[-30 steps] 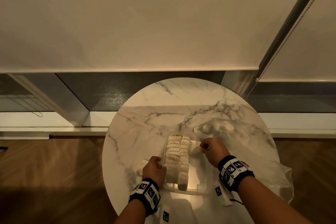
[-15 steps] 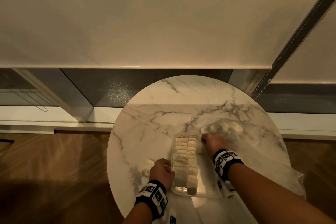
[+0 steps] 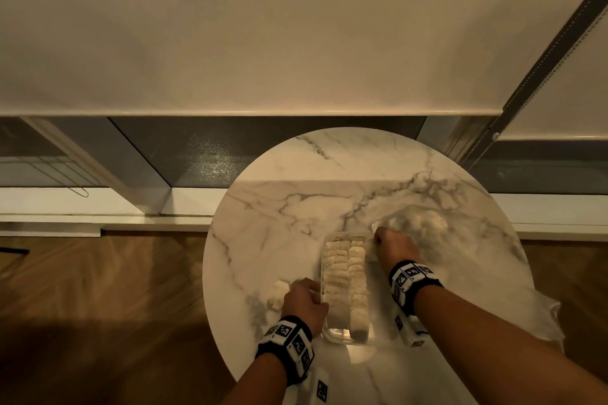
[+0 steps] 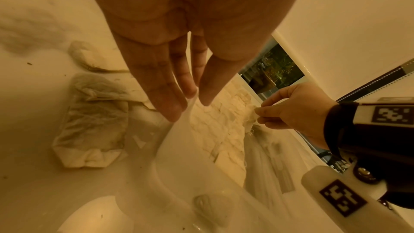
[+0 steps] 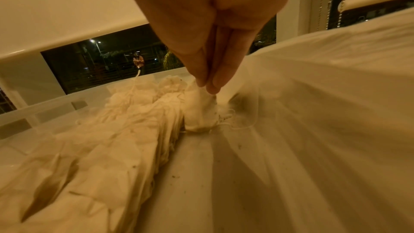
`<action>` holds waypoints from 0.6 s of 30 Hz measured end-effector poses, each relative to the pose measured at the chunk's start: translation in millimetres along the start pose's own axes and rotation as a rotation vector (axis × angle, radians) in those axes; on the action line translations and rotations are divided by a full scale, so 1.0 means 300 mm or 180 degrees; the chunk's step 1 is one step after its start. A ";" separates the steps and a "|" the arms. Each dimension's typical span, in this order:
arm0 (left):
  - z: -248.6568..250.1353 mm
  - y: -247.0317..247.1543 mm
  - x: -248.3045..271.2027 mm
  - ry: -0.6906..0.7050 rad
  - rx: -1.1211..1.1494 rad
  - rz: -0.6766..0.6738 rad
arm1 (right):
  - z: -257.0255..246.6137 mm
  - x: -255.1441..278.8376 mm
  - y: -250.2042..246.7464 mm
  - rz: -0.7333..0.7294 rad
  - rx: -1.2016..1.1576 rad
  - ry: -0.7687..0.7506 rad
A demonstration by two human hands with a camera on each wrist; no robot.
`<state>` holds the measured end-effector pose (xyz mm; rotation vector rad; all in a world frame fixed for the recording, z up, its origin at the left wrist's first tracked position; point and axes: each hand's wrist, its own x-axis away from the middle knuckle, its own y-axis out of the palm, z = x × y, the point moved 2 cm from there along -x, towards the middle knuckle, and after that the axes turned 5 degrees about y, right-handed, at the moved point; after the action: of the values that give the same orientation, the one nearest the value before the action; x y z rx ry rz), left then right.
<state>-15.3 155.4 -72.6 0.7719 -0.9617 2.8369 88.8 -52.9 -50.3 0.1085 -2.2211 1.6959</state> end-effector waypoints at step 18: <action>-0.112 -0.132 -0.006 0.0110 0.0485 0.0435 | 0.049 0.150 0.025 0.0107 -0.2037 0.0576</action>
<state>-20.7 207.0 -74.4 0.6923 -0.8319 3.0601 41.4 -58.1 -46.5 -0.2300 -2.5054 0.8924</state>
